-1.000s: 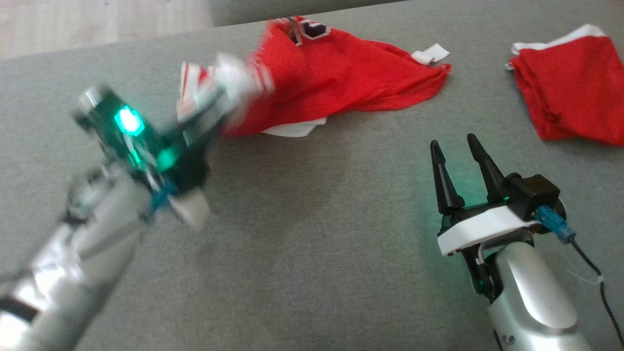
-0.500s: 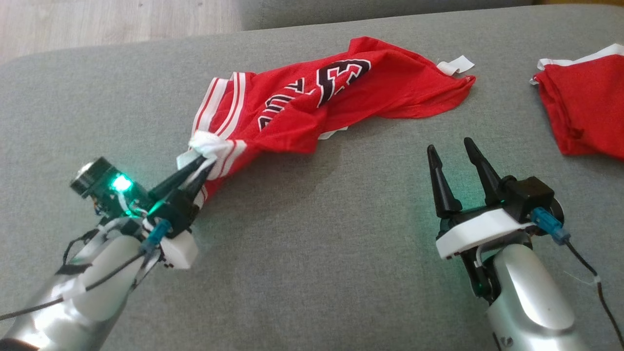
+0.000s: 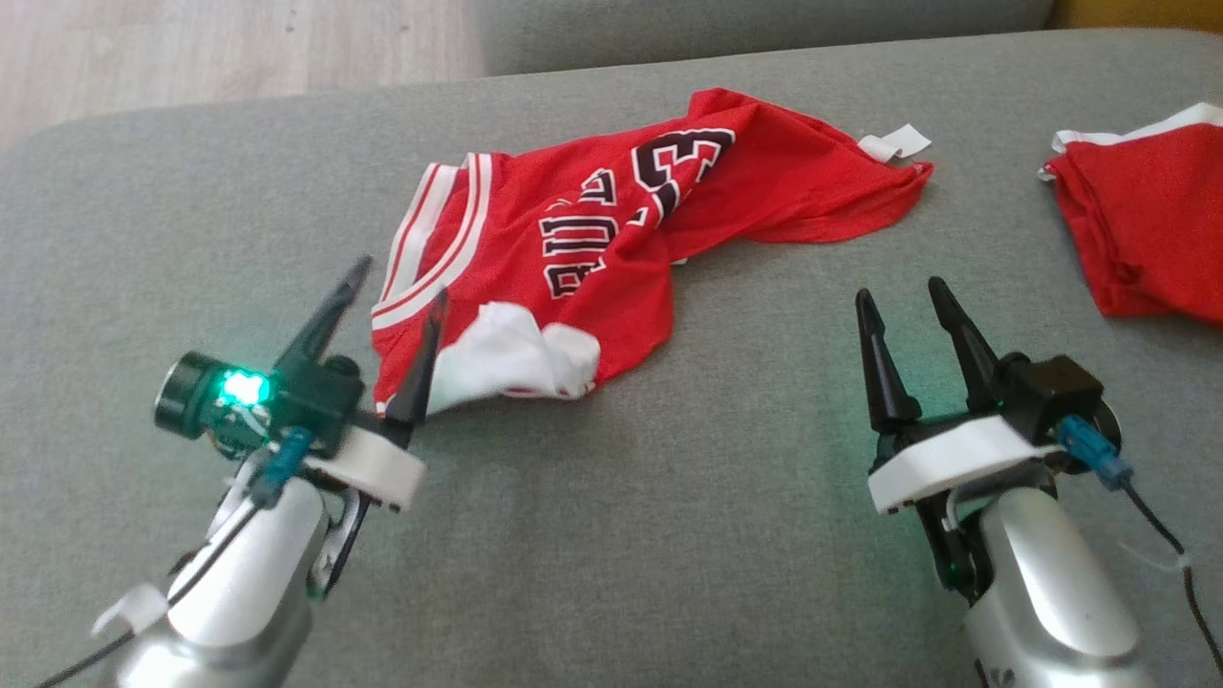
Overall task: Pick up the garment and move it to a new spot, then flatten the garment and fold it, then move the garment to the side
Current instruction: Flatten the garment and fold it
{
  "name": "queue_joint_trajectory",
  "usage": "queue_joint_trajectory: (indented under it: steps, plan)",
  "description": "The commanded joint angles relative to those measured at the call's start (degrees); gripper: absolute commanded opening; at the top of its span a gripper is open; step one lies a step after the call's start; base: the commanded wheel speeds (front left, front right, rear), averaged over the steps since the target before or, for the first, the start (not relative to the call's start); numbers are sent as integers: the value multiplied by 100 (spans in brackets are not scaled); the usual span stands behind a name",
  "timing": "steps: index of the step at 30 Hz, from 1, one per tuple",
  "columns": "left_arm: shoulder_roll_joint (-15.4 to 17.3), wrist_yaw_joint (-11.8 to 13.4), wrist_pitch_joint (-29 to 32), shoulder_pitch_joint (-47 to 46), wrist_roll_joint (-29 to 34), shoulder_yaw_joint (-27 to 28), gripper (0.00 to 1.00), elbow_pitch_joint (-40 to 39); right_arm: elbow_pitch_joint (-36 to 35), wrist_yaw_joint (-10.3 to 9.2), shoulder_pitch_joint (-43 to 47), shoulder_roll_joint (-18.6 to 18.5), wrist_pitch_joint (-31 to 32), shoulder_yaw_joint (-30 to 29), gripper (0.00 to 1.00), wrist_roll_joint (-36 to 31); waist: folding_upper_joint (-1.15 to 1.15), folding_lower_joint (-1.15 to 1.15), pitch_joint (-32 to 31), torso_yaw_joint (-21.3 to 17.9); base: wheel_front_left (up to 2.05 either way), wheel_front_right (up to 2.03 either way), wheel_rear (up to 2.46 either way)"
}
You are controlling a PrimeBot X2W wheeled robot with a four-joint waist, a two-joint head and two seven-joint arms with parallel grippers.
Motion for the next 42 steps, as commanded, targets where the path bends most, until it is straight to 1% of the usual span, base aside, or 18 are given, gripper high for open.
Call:
queue_joint_trajectory:
  steps: [1, 4, 5, 9, 11, 15, 17, 20, 24, 25, 34, 35, 36, 39, 42]
  plan:
    - [61, 176, -97, -50, -165, 428, 100, -328, -213, -4, 12, 31, -77, 81, 100, -63, 0, 0, -20, 50, 0, 0, 0]
    - [-133, 460, -150, 257, -388, 727, 100, -744, -266, -4, 62, 31, -77, 65, 100, -82, 0, 0, -24, 132, 0, 0, 0]
    - [-133, 460, -150, 257, -388, 727, 100, -744, -266, -4, 62, 31, -77, 65, 100, -82, 0, 0, -24, 132, 0, 0, 0]
    - [-448, 708, -166, 662, -511, 1026, 100, -1327, -293, -4, 136, 31, -74, -7, 100, -156, 0, 0, 19, 321, 0, 0, 0]
    - [-585, 731, -167, 825, -498, 1117, 100, -1516, -280, -4, 138, 31, -45, -16, 100, -228, 0, 0, 53, 433, 0, 0, 0]
    - [-725, 633, -168, 972, -342, 1157, 100, -1625, -208, -4, -9, 31, 154, 140, 100, -193, 0, 0, 153, 617, 0, 0, 0]
    - [-771, 580, -169, 985, -275, 1191, 100, -1616, -105, -4, -148, 31, 285, 276, 100, -74, 0, 0, 209, 697, 0, 0, 0]
    - [-835, 510, -169, 980, -186, 1240, 100, -1587, 134, -4, -422, 31, 482, 538, 100, 219, 0, 0, 306, 791, 0, 0, 0]
    - [-936, 419, -169, 944, -82, 1294, 100, -1529, 549, -4, -845, 31, 712, 972, 100, 785, 0, 0, 436, 875, 0, 0, 0]
    - [-993, 378, -169, 918, -31, 1322, 100, -1514, 786, -4, -1070, 31, 795, 1142, 100, 991, 0, 0, 507, 910, 0, 0, 0]
    - [-1231, 206, -170, 749, 176, 1437, 100, -1420, 1799, -4, -1740, 31, 1180, 1921, 100, 1880, 0, 0, 736, 1030, 0, 0, 0]
    - [-1248, 190, -170, 744, 194, 1456, 100, -1405, 1877, -4, -1788, 31, 1190, 2009, 47, 1962, 0, 0, 743, 1023, 0, 0, 0]
    - [-1259, 171, -170, 743, 211, 1471, 100, -1385, 1943, -4, -1835, 31, 1170, 2090, 0, 2027, 0, 0, 745, 1009, 0, 0, 0]
    - [-1268, 136, -170, 769, 260, 1542, 100, -1328, 2116, -4, -1913, 31, 1013, 2267, 0, 2184, 0, 0, 686, 913, 0, 0, 0]
    - [-1257, 103, -170, 803, 297, 1627, 100, -1284, 2273, -4, -1926, 31, 735, 2278, 0, 2245, 0, 0, 560, 770, 0, 0, 0]
